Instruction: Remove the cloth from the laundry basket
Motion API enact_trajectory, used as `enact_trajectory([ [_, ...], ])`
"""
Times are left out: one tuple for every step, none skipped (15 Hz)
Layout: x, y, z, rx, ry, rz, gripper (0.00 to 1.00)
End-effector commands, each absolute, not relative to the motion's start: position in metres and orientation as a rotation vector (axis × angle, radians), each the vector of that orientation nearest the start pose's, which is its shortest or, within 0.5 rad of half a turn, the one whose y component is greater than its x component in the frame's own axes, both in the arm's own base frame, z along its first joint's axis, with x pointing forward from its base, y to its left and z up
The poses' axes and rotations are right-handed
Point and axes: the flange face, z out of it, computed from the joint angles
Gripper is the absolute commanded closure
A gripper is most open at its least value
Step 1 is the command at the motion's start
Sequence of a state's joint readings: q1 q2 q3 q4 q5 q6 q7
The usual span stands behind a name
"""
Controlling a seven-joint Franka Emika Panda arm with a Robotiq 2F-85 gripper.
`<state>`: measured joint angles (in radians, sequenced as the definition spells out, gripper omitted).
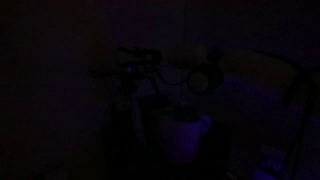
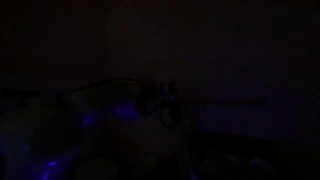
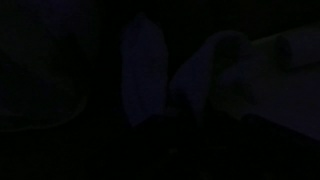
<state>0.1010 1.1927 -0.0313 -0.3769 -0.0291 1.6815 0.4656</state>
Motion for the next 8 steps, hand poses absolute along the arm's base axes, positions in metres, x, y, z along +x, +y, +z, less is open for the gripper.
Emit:
enact_trajectory([
  [0.796,0.141,0.317,-3.194,0.287,-0.147,0.91],
  [0.791,0.164,0.309,-3.224,0.216,-0.138,0.91],
  [0.786,0.184,0.299,-3.252,0.144,-0.135,0.91],
  [0.781,0.205,0.293,-3.278,0.068,-0.126,0.91],
  [0.776,0.223,0.288,-3.297,-0.012,-0.131,0.91],
  [0.77,0.243,0.286,-3.313,-0.091,-0.133,0.91],
  [0.764,0.262,0.285,-3.329,-0.168,-0.145,0.91],
  [0.758,0.279,0.283,-3.339,-0.248,-0.158,0.91],
])
